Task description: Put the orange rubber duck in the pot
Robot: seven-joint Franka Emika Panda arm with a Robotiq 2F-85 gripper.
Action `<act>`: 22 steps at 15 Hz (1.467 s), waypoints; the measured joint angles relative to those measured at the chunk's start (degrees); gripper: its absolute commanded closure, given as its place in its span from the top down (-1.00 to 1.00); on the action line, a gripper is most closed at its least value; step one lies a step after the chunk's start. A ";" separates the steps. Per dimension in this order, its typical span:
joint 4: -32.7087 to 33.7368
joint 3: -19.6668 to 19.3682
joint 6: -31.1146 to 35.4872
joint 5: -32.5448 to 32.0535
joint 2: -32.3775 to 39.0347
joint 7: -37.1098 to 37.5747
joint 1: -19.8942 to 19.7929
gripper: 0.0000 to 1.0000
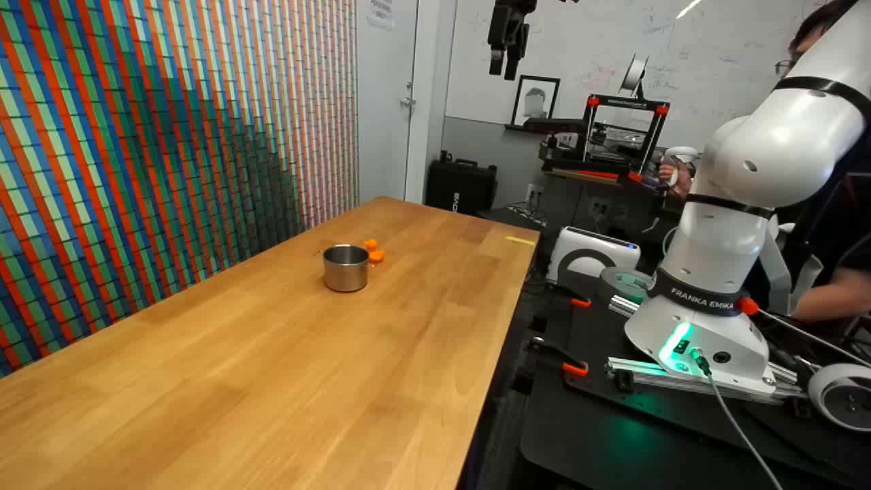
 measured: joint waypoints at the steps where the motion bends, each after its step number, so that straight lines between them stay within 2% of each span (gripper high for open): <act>1: 0.12 0.00 0.07 0.00 0.02 0.00 0.00 1.00; 4: 0.26 0.23 1.42 0.03 0.30 -0.80 0.17 1.00; 7: 0.45 0.70 9.67 0.31 3.87 -3.94 1.45 1.00; 10: 1.99 1.19 18.80 1.19 12.30 -7.10 3.12 1.00; 13: 4.90 2.40 25.18 2.70 22.21 -9.62 3.61 1.00; 17: 9.03 4.64 29.39 5.61 33.33 -12.53 3.45 1.00; 22: 11.40 7.64 31.59 6.33 42.24 -13.48 2.67 1.00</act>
